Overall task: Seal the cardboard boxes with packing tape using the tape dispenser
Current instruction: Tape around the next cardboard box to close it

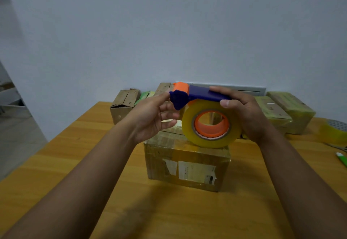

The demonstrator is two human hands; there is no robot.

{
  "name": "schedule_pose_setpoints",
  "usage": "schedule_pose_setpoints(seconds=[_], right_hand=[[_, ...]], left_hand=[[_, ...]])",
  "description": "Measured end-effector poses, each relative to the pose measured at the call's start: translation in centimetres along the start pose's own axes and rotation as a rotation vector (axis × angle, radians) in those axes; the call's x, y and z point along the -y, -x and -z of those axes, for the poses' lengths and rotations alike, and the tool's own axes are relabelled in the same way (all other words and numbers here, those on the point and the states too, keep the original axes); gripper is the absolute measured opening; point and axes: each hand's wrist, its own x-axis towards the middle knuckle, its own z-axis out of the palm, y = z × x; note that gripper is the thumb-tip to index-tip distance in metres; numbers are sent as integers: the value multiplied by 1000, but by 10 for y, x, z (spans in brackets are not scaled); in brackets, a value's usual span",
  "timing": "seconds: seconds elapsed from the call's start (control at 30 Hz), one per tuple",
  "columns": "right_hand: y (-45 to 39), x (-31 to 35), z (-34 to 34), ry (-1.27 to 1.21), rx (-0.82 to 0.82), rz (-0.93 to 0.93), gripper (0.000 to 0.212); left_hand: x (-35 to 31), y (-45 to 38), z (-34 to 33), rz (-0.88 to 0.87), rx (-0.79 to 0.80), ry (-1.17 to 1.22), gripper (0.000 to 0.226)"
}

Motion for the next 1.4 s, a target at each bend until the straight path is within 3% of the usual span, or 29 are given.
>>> schedule_pose_setpoints(seconds=[0.2,0.53,0.83,0.97,1.4], right_hand=[[3,-4,2,-79,-54,8,42],[4,-11,8,-207,-64,13,40],[3,-10,7,-201,-59,3,42],[3,-10,7,-202,-54,7,41],[3,-9,6,-237,-47,7,41]], left_hand=[[1,7,-4,-83,35,-12,29],[-1,13,-9,-86,69,12,34],[-4,17,-10,-97,23,22,36],[-3,18,-13,-108,11,10,23],[-4,16,-10,-74,-62,85,28]])
